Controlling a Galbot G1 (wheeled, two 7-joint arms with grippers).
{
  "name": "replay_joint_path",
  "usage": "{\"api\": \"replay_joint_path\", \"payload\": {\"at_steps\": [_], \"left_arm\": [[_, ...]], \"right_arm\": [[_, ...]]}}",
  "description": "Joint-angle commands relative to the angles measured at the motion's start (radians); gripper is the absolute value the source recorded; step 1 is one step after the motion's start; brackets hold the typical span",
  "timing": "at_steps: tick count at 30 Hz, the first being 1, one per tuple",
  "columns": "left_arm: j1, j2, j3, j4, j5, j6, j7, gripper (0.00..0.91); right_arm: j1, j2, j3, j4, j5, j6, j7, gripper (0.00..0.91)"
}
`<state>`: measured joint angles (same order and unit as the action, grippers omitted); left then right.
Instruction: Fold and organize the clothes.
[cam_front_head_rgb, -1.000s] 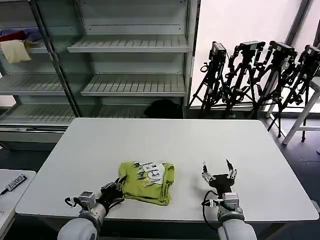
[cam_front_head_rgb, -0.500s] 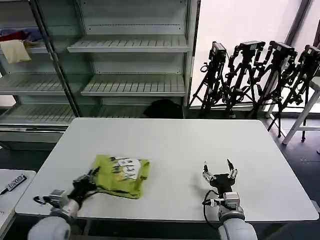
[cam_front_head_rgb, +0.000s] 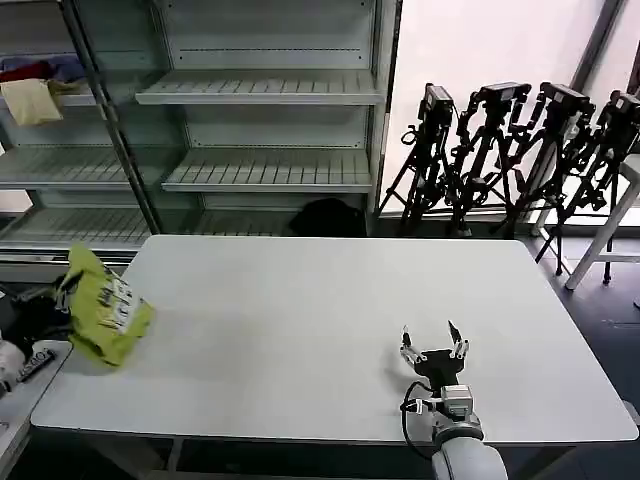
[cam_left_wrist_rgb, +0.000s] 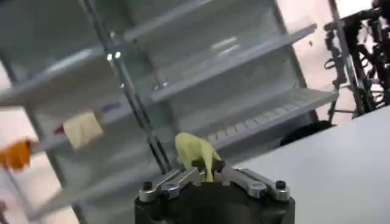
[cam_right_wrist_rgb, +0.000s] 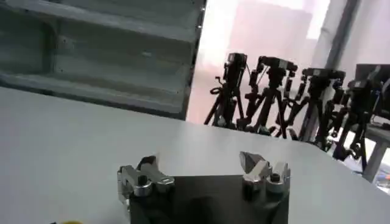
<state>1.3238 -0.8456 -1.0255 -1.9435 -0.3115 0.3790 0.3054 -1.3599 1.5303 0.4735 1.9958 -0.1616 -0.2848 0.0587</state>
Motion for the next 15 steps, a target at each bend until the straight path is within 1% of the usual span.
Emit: {"api": "replay_joint_path", "payload": {"at_steps": [1,2,3,4,5,6,7,10,12,14,15], "left_arm": [[0.017,-0.079,0.365,-0.144,0.405,-0.038,0.076,0.0],[0.021,-0.126,0.425,-0.111,0.476,-0.063,0.071,0.0],[0.027,-0.17,0.484,-0.096,0.504,-0.078,0.067,0.0],[0.031,-0.24,0.53,-0.062,0.553,-0.103,0.065,0.0],[0.034,-0.284,0.572,-0.042,0.594,-0.115,0.059,0.0],[0.033,-0.302,0.589,-0.023,0.614,-0.12,0.053,0.0],[0.031,-0.337,0.622,-0.007,0.635,-0.125,0.048,0.0],[0.011,-0.382,0.674,0.021,0.641,-0.131,0.022,0.0],[-0.004,-0.394,0.695,0.023,0.622,-0.129,-0.004,0.0],[-0.026,-0.402,0.716,0.005,0.551,-0.119,-0.029,0.01],[-0.029,-0.403,0.722,0.001,0.523,-0.113,-0.036,0.0]], "right_arm": [[-0.013,0.003,-0.002,-0.027,-0.002,0.02,0.006,0.907],[-0.018,0.002,0.0,-0.027,-0.003,0.023,0.007,0.907],[-0.023,-0.002,0.006,-0.026,-0.003,0.025,0.007,0.907],[-0.029,-0.006,0.015,-0.023,-0.001,0.028,0.007,0.907],[-0.032,-0.008,0.019,-0.021,0.0,0.029,0.007,0.907],[-0.037,-0.01,0.027,-0.019,0.001,0.03,0.006,0.907],[-0.045,-0.012,0.037,-0.019,0.002,0.034,0.004,0.907],[-0.06,-0.017,0.055,-0.02,0.009,0.042,0.001,0.907],[-0.067,-0.023,0.057,-0.019,0.016,0.043,0.002,0.907],[-0.069,-0.03,0.058,-0.013,0.023,0.044,-0.002,0.907],[-0.068,-0.03,0.058,-0.011,0.026,0.043,-0.004,0.907]]}}
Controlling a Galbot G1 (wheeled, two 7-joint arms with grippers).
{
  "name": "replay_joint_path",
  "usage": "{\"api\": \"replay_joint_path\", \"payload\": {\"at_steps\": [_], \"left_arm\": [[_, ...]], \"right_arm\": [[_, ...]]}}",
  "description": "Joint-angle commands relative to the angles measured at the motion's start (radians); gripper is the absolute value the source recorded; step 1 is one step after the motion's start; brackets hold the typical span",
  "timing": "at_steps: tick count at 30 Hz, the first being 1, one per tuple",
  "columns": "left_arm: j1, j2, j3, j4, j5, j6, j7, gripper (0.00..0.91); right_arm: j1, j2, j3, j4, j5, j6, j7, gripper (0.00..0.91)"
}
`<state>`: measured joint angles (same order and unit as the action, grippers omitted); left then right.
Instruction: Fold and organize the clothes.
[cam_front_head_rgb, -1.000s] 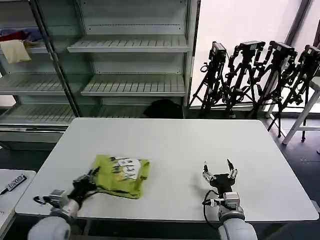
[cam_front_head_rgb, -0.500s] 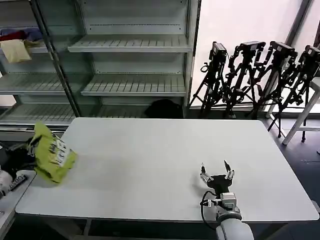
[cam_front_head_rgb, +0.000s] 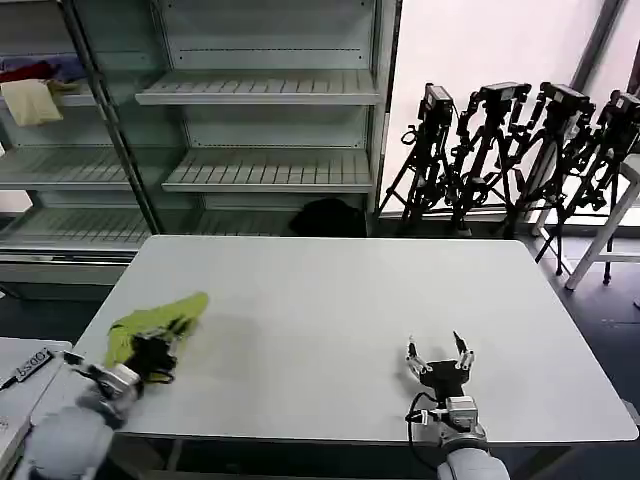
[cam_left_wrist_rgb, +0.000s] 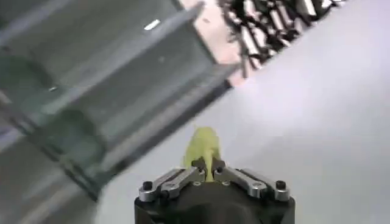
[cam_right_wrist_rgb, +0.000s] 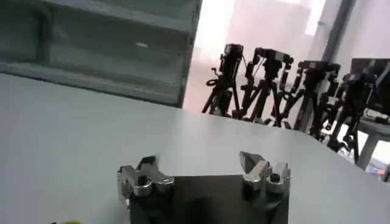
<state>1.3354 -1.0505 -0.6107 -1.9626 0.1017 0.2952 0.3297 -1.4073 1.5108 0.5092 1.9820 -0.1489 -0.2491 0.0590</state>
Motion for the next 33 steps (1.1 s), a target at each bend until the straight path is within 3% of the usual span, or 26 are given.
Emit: {"api": "replay_joint_path", "payload": {"at_steps": [1,6,15,16,17,20,24,26,33], "left_arm": [[-0.044,-0.199,0.313,0.002,0.077,-0.011,-0.066,0.01],[-0.054,-0.199,0.361,-0.06,-0.071,0.044,-0.127,0.01],[-0.12,-0.254,0.43,-0.041,-0.199,0.094,-0.292,0.04],[-0.128,-0.262,0.441,-0.034,-0.201,0.096,-0.313,0.191],[-0.133,-0.267,0.445,-0.027,-0.199,0.093,-0.323,0.907],[-0.145,-0.276,0.457,-0.01,-0.197,0.085,-0.347,0.907],[-0.155,-0.283,0.456,-0.03,-0.249,0.077,-0.365,0.907],[-0.148,-0.28,0.447,-0.061,-0.289,0.079,-0.365,0.907],[-0.112,-0.199,0.328,-0.215,-0.384,0.108,-0.343,0.907]], "right_arm": [[-0.018,-0.011,0.022,0.011,0.018,0.005,-0.014,0.907],[-0.011,-0.011,0.004,0.056,0.058,-0.037,-0.051,0.907],[0.001,0.003,-0.042,0.129,0.189,-0.205,-0.105,0.907],[0.002,0.004,-0.051,0.135,0.197,-0.224,-0.116,0.907],[0.002,0.005,-0.056,0.137,0.201,-0.232,-0.122,0.907],[0.006,0.01,-0.074,0.138,0.222,-0.26,-0.13,0.907],[0.024,0.024,-0.105,0.132,0.332,-0.33,-0.129,0.907],[0.029,0.022,-0.121,0.128,0.371,-0.33,-0.123,0.907],[0.078,0.01,-0.27,0.078,0.497,-0.331,-0.031,0.907]]}}
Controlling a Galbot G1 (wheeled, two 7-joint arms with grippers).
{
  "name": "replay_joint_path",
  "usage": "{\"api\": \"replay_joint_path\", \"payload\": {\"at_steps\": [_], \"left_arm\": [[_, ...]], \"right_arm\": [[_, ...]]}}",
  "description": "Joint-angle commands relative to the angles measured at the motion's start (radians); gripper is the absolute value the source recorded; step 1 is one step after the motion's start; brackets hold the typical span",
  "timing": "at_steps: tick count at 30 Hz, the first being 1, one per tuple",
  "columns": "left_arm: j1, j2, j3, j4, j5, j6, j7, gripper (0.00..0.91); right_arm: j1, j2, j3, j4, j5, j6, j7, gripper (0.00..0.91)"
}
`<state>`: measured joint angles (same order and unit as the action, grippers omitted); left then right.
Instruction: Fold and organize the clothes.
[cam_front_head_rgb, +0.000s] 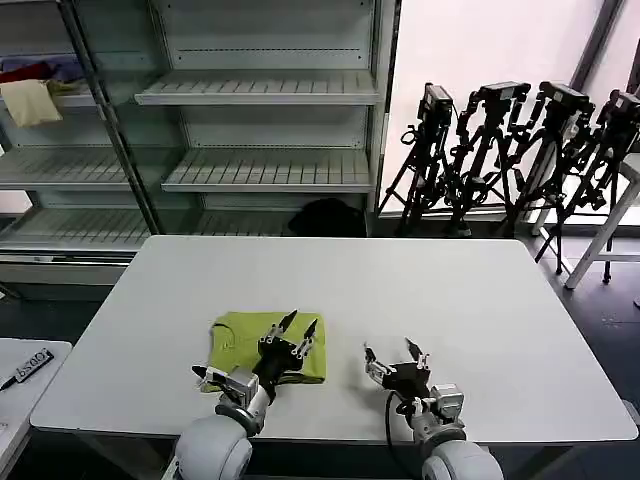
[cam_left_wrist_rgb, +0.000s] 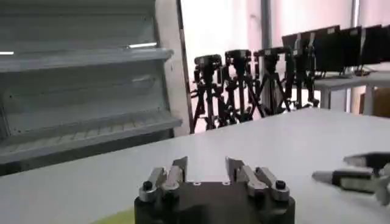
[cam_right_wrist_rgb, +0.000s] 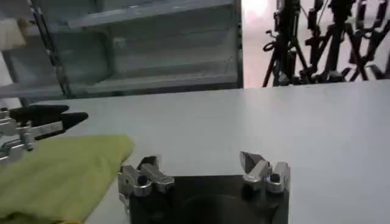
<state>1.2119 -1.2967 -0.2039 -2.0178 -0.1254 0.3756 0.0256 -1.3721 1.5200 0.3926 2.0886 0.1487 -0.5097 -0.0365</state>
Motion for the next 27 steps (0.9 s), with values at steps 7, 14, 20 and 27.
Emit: {"api": "replay_joint_path", "payload": {"at_steps": [7,14,20,27], "left_arm": [[0.088,0.08,-0.287,-0.205,-0.212,0.014,0.003,0.907],[0.178,0.059,-0.411,-0.212,-0.257,-0.021,0.024,0.907],[0.244,0.034,-0.44,-0.206,-0.263,-0.054,0.033,0.907],[0.256,0.014,-0.429,-0.185,-0.256,-0.066,0.033,0.907]], "right_arm": [[0.116,0.057,-0.246,-0.128,0.28,-0.073,0.163,0.907],[0.179,0.104,-0.274,-0.233,0.322,-0.073,0.21,0.544],[0.198,0.116,-0.266,-0.253,0.33,-0.072,0.23,0.06],[0.192,0.106,-0.251,-0.238,0.337,-0.072,0.236,0.0]]}}
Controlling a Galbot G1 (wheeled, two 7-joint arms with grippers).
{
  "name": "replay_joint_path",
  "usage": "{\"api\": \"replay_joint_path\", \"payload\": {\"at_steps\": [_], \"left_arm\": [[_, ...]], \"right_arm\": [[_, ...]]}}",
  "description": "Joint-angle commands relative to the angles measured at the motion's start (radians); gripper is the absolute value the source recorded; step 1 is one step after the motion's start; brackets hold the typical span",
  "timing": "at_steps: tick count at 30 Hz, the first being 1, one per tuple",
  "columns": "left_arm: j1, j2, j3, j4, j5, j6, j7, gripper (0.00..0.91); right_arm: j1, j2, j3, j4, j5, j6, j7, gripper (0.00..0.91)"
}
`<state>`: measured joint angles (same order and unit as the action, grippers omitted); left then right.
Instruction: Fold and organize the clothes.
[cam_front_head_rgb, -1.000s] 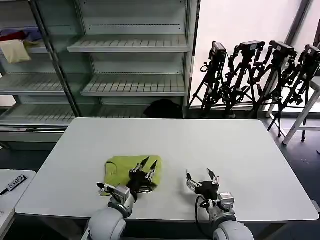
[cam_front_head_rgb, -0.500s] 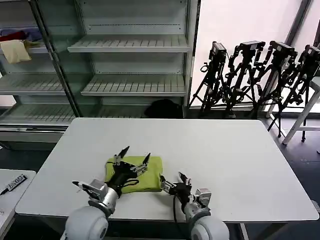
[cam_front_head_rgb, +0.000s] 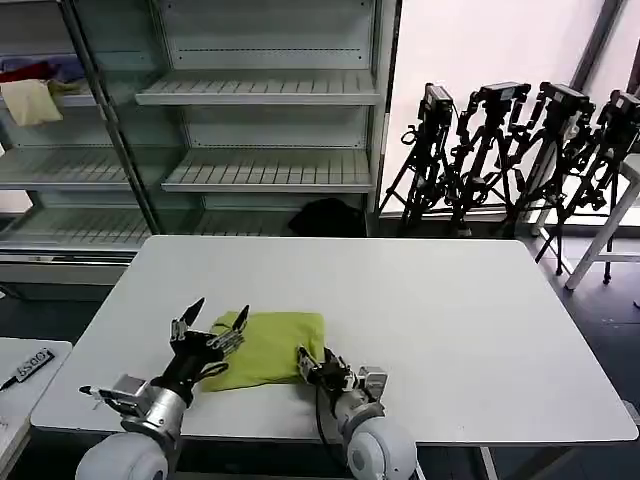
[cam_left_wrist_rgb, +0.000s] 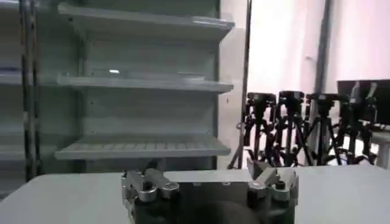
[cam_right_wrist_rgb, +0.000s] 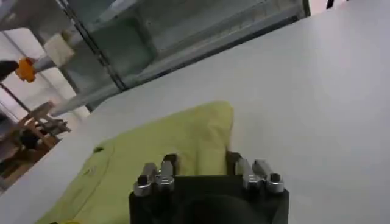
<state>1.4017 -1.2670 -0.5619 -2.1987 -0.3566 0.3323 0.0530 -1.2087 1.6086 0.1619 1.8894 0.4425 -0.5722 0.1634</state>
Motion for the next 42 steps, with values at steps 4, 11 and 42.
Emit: {"api": "replay_joint_path", "payload": {"at_steps": [4,11,42], "left_arm": [[0.065,-0.022,-0.063,-0.002,-0.018,-0.025,0.005,0.907],[0.064,-0.027,-0.063,0.013,-0.002,-0.035,0.006,0.907],[0.066,-0.035,-0.046,0.06,0.016,-0.061,0.013,0.907]], "right_arm": [[0.016,0.009,-0.01,-0.021,0.046,-0.009,0.04,0.0],[-0.006,-0.018,0.048,0.023,0.067,-0.009,0.044,0.0],[-0.1,-0.158,0.314,0.13,0.082,-0.008,-0.055,0.907]]}}
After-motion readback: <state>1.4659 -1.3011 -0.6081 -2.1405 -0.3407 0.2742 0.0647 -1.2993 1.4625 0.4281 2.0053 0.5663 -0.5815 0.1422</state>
